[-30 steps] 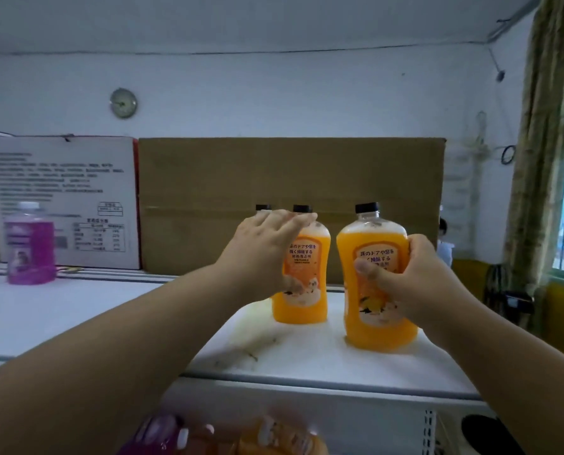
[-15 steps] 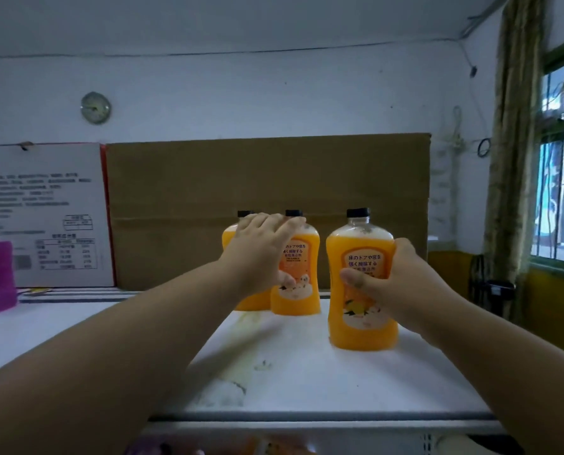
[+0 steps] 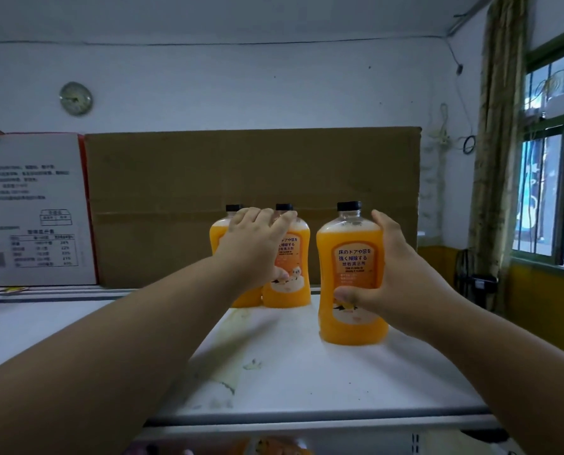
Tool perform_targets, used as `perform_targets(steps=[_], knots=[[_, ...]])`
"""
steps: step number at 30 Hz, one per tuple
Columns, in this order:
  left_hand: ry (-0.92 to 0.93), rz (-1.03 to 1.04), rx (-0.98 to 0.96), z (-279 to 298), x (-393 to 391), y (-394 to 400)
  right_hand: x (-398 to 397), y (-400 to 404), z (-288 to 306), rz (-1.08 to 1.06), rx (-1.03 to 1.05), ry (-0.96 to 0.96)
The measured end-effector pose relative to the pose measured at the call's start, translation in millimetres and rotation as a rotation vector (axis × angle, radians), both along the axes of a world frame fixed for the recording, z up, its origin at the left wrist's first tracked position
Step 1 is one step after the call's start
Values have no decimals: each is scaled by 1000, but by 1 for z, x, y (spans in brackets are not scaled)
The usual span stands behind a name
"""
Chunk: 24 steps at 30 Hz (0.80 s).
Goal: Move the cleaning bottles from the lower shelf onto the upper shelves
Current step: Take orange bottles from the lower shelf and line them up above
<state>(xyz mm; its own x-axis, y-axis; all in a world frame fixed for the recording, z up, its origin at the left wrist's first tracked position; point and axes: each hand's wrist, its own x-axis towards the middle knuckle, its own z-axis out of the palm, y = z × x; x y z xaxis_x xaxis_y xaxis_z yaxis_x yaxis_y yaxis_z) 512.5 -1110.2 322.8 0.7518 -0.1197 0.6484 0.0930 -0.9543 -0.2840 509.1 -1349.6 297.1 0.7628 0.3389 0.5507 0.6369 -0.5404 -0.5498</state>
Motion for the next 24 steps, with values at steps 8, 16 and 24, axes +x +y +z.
perform_targets(steps=[8, 16, 24], knots=[[-4, -80, -157, -20, -47, -35, 31, 8, 13, -136, -168, -56], [495, -5, -426, -57, -55, -51, 85, 39, 13, -279, -249, -122], [553, 61, -413, -59, -52, -49, 102, 51, 4, -252, -202, -154]])
